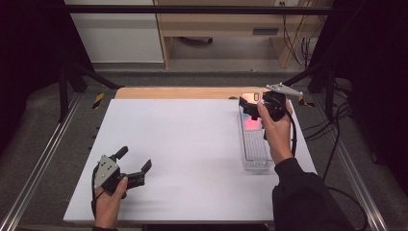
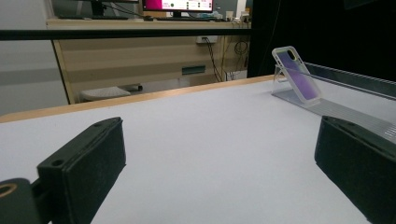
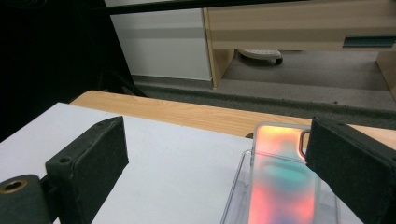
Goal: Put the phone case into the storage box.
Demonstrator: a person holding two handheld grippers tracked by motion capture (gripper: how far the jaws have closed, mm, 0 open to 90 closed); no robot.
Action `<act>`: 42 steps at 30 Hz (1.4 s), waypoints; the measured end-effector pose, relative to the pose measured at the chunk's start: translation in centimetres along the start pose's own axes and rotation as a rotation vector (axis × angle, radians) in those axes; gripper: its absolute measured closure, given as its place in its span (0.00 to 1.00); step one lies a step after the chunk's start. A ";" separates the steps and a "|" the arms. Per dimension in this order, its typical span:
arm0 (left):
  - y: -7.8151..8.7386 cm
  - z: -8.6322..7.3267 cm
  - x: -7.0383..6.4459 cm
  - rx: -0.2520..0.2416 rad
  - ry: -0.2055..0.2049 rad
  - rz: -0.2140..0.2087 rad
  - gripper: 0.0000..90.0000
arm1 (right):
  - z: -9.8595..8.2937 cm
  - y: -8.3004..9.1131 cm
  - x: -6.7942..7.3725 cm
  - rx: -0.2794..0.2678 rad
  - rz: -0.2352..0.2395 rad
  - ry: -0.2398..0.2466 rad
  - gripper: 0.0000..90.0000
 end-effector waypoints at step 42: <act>1.5 -0.3 0.8 0.011 0.009 0.029 0.01 | -3.1 9.4 -2.4 -0.094 -0.014 0.088 0.03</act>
Point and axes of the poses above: each handheld gripper's, and its own axes: y roughly backward along the jaws, z roughly out of its top, x roughly to its left, the point moved 1 cm from there along -y, roughly forward along the jaws, and after that the axes turned 11 degrees about z, right-handed, at the moved point
